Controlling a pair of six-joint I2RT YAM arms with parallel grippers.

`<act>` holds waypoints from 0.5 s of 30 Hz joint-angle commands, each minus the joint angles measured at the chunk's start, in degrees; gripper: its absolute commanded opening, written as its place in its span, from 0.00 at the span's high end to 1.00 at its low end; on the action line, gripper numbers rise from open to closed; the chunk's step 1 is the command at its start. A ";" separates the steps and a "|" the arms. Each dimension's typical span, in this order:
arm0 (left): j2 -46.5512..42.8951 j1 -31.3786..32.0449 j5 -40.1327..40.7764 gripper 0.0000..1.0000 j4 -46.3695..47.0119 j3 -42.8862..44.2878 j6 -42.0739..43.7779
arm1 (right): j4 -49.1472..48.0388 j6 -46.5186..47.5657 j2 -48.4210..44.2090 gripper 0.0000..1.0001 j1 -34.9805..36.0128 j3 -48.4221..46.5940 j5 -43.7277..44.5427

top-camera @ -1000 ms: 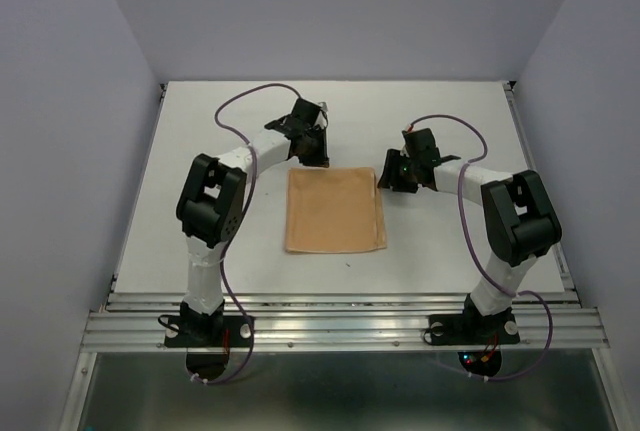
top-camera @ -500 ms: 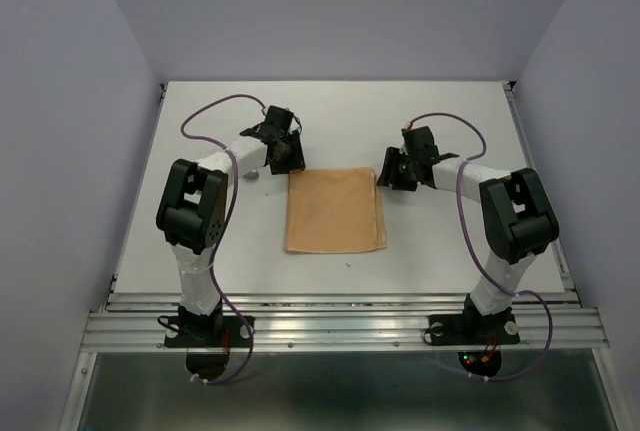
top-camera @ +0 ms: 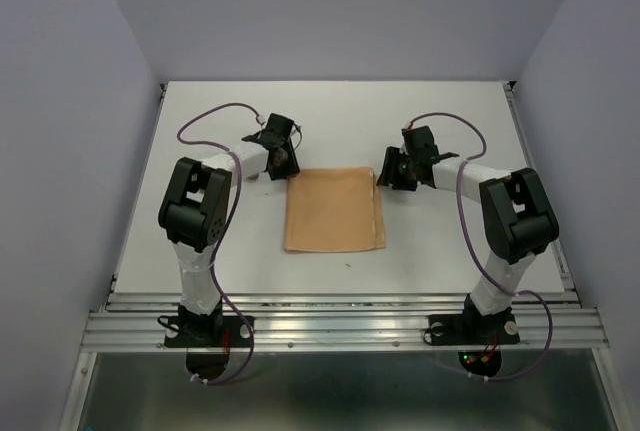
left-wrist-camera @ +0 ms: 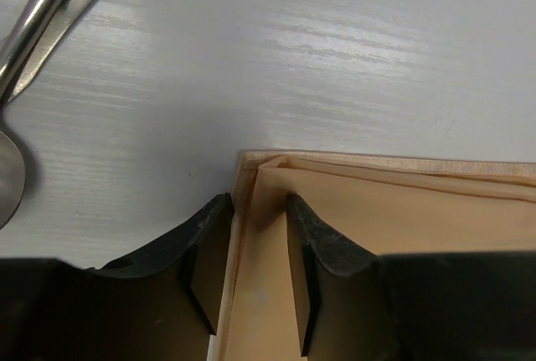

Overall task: Fold the napkin into a case and place the utensils inside
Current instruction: Smooth out the lower triangle-folded napkin at the center of the board.

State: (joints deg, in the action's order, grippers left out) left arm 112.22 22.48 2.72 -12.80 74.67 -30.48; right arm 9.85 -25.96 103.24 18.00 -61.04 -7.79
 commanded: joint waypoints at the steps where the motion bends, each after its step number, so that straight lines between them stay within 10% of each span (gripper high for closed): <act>1: -1.57 0.11 3.52 0.55 0.05 -2.95 -0.90 | -0.09 -0.50 0.38 0.44 -0.33 -2.33 0.23; 6: 0.62 0.11 2.04 0.57 -0.65 -2.51 -0.63 | -0.09 -0.85 0.03 0.44 -0.33 -2.42 0.32; 11: 2.12 0.11 -0.78 0.91 1.11 -3.39 -0.90 | -0.44 -1.38 0.56 0.45 -0.33 -2.69 -0.99; 15: 2.21 0.11 -1.40 0.98 1.28 -3.05 -0.55 | -1.23 -1.38 2.05 0.47 -0.33 -2.86 -2.14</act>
State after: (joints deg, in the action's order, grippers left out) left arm 112.12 22.39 2.37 -9.65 73.30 -31.38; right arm 9.91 -26.89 103.63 18.00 -61.30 -8.34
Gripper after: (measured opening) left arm 0.044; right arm 0.538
